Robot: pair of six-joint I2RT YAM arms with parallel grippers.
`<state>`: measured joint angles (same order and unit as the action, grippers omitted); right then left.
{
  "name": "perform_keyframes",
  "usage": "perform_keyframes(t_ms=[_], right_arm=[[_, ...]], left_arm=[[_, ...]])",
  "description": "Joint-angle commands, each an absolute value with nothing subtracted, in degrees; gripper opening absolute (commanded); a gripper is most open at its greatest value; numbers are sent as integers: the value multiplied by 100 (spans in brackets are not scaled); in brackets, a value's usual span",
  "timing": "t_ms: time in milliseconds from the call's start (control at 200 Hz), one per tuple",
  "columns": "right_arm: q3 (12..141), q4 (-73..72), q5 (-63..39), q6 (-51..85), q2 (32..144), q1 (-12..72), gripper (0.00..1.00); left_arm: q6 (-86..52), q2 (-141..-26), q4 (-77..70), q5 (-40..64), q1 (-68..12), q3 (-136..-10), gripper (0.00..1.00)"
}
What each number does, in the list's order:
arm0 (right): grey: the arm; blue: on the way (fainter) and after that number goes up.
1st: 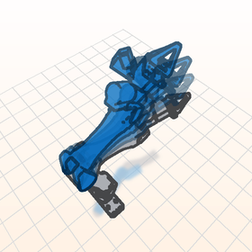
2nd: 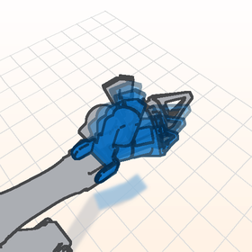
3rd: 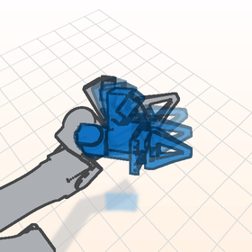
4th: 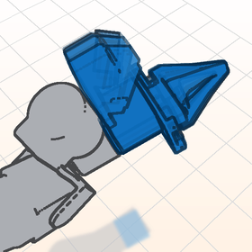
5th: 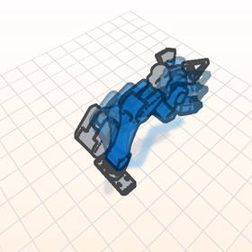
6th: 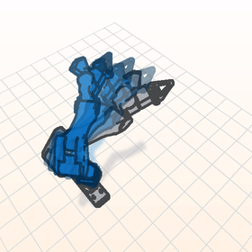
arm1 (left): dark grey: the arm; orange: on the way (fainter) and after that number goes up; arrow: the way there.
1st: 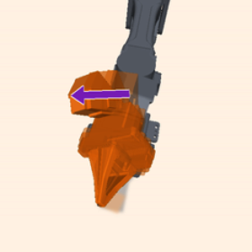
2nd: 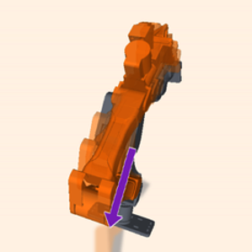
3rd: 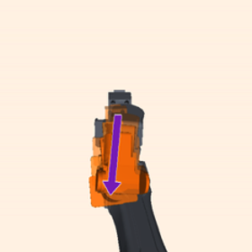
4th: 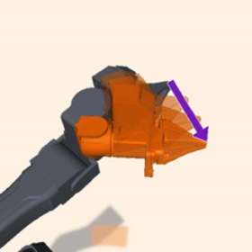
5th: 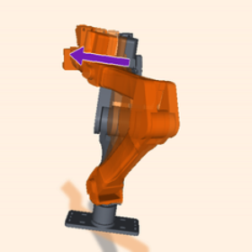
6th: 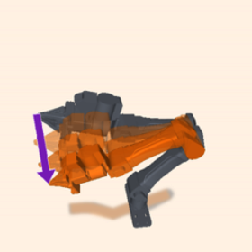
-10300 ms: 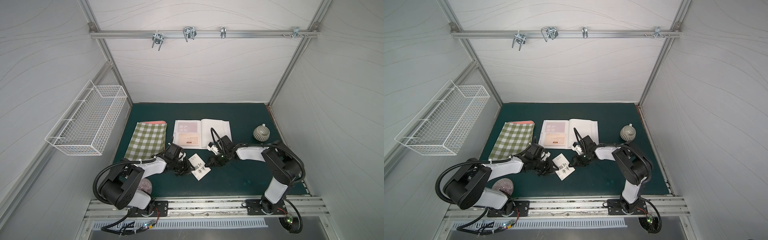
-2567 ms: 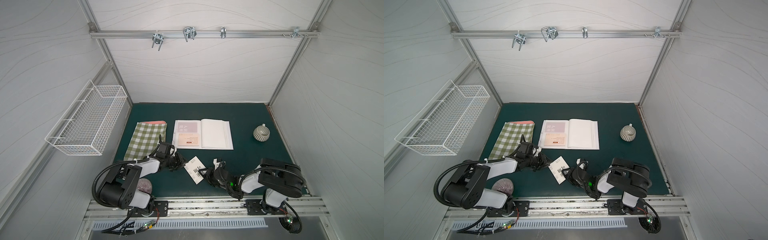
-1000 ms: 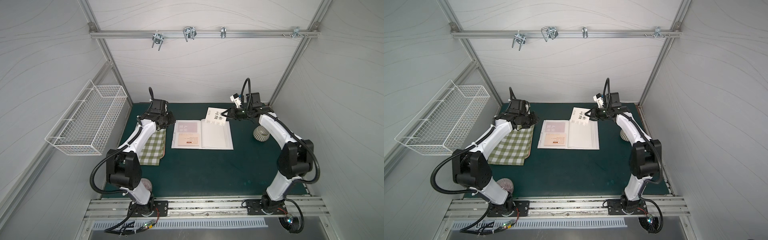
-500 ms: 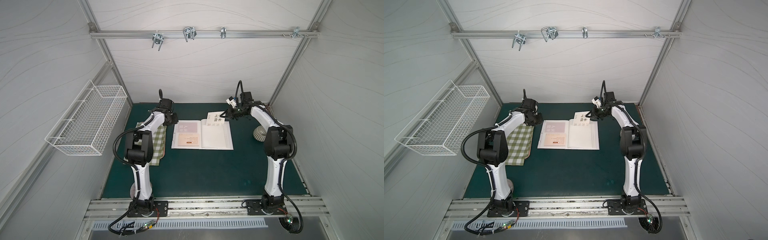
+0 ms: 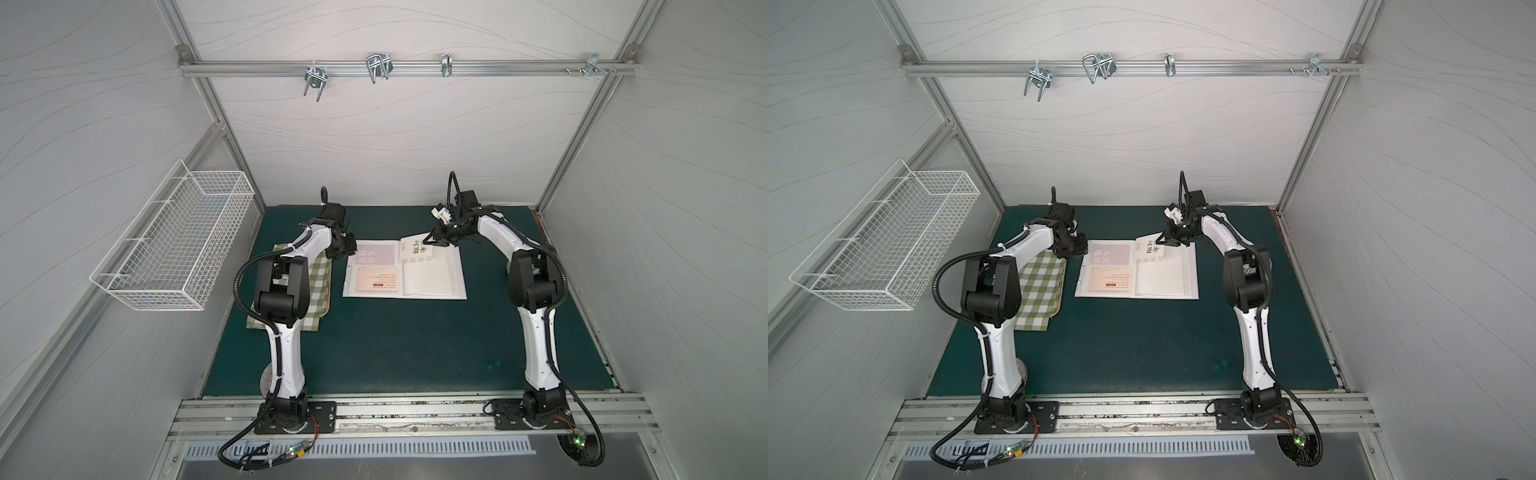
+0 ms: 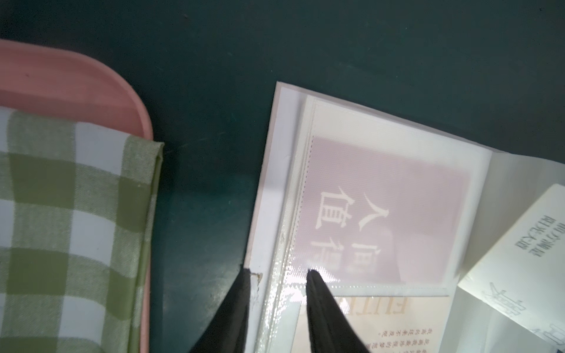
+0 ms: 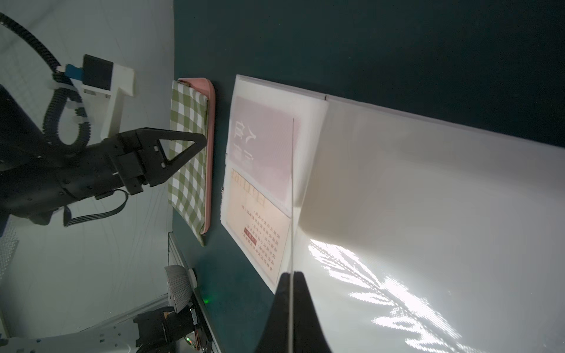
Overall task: Place the photos into the photo albums
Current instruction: Insert the photo into the photo album.
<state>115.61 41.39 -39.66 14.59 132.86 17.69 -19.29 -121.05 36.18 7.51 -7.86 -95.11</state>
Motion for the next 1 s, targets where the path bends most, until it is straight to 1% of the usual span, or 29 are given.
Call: perform_keyframes(t_ms=[0,285,530,760,995], right_arm=[[11681,4349,-3655,1485,13398,1715,0],[11587,4362,-3276,1468,13315,1699,0],[11626,4467,-3265,1424,13313,1683,0],[11612,4564,-2262,1076,12895,1976,0],[11946,4792,-2114,998,12989,2146,0]], left_arm=[[-1992,-12263,3674,911,-745,-9678,35],[-2090,-12432,3679,988,-741,-9668,35],[-2118,-12479,3687,994,-741,-9679,35],[-2162,-12450,3683,984,-745,-9668,35],[-2195,-12457,3670,1021,-748,-9660,35]])
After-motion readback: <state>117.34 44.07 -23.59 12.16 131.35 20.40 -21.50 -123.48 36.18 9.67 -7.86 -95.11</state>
